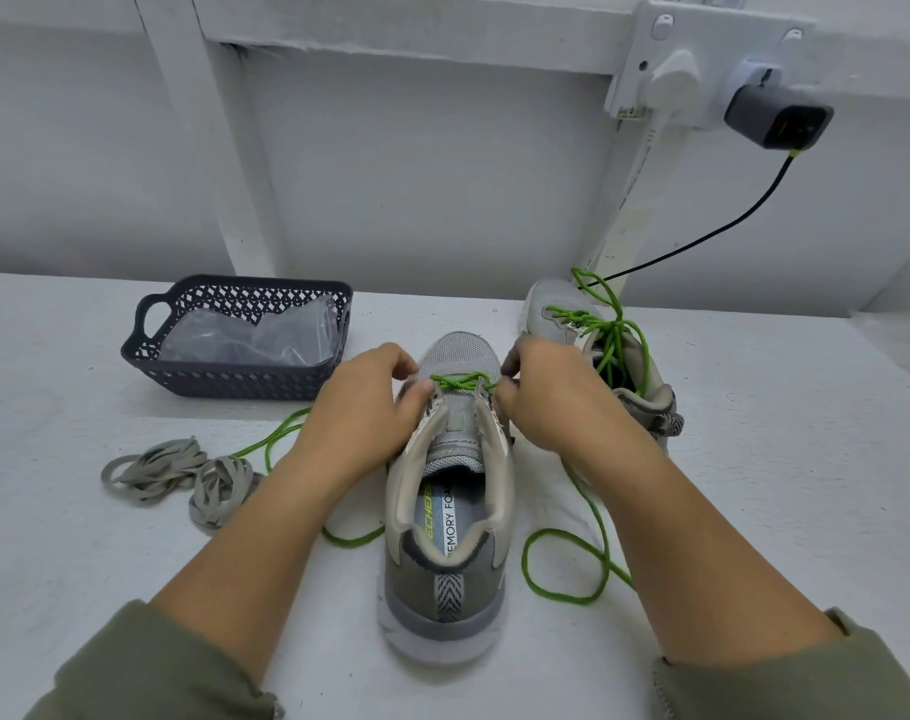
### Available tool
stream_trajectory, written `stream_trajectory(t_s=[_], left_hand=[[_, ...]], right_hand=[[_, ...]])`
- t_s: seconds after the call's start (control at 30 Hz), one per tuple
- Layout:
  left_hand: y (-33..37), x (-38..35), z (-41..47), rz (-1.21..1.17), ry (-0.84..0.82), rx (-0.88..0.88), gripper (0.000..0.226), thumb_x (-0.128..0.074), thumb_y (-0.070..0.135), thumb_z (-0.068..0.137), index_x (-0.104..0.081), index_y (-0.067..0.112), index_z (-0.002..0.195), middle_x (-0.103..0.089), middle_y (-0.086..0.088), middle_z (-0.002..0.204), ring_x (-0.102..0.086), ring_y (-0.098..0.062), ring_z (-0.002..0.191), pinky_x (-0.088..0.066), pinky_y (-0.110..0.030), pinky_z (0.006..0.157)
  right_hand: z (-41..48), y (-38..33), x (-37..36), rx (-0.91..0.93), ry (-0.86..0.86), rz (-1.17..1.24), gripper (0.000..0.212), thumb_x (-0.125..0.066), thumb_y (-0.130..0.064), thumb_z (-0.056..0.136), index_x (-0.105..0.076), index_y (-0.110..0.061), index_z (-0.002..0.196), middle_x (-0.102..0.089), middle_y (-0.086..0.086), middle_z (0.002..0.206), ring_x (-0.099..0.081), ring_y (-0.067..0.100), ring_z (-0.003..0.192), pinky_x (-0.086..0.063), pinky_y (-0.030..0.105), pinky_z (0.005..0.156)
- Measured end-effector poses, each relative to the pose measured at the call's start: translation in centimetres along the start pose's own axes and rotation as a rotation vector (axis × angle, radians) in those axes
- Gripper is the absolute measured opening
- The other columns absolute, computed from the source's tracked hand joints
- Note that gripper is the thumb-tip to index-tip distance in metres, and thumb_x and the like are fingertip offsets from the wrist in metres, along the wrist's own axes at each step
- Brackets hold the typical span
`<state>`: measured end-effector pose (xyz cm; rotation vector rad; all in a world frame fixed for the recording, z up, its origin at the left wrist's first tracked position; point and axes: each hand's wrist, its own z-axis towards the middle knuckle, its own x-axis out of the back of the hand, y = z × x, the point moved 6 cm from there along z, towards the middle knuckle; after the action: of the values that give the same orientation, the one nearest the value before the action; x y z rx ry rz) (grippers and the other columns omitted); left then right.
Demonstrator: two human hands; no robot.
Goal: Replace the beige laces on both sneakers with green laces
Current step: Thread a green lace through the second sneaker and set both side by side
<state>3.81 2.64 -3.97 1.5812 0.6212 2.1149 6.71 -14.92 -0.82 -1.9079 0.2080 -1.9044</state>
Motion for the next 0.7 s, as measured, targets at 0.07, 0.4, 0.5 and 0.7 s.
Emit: stream_trajectory(t_s=[0.07, 0.4, 0.5, 0.7], left_hand=[[0.5, 0.1, 0.4, -0.078, -0.002, -0.054, 0.02, -0.06, 0.035, 0.092, -0.063, 0.024, 0.108, -0.062, 0.011, 0.105, -0.058, -0.009, 0.092, -0.046, -0.029, 0.084], [3.1, -1.8, 2.5, -0.245, -0.245, -0.11, 0.021, -0.058, 0.029, 0.094, -0.069, 0.027, 0.076, -0.061, 0.008, 0.065, -0.05, -0.006, 0.062, -0.041, -0.028, 0.065], [2.5, -1.7, 2.7, -0.344, -0.188, -0.046, 0.008, -0.062, 0.026, 0.091, -0.069, 0.022, 0.093, -0.068, 0.008, 0.082, -0.06, -0.003, 0.072, -0.046, -0.024, 0.071], [3.9, -0.4, 3.2, -0.27, -0.114, -0.16, 0.006, -0.066, 0.021, 0.09, -0.07, 0.025, 0.089, -0.068, 0.012, 0.092, -0.064, -0.005, 0.089, -0.048, -0.022, 0.078]], right_hand=[[-0.3, -0.6, 1.6, 0.059, 0.085, 0.12, 0.012, -0.052, -0.024, 0.093, -0.058, -0.019, 0.103, -0.065, 0.001, 0.09, -0.059, 0.019, 0.084, -0.047, 0.032, 0.069], [-1.6, -2.9, 2.3, 0.241, 0.065, 0.364, 0.002, -0.051, -0.024, 0.095, -0.052, -0.025, 0.096, -0.06, -0.007, 0.073, -0.053, 0.01, 0.064, -0.047, 0.036, 0.067], [-1.7, -2.5, 1.9, 0.221, 0.058, 0.274, 0.004, -0.048, -0.027, 0.096, -0.051, -0.025, 0.099, -0.061, -0.006, 0.075, -0.057, 0.016, 0.073, -0.047, 0.037, 0.069], [-2.5, -2.2, 1.9, 0.251, 0.075, 0.166, 0.003, -0.043, -0.027, 0.098, -0.046, -0.026, 0.098, -0.06, -0.005, 0.078, -0.054, 0.019, 0.075, -0.041, 0.036, 0.063]])
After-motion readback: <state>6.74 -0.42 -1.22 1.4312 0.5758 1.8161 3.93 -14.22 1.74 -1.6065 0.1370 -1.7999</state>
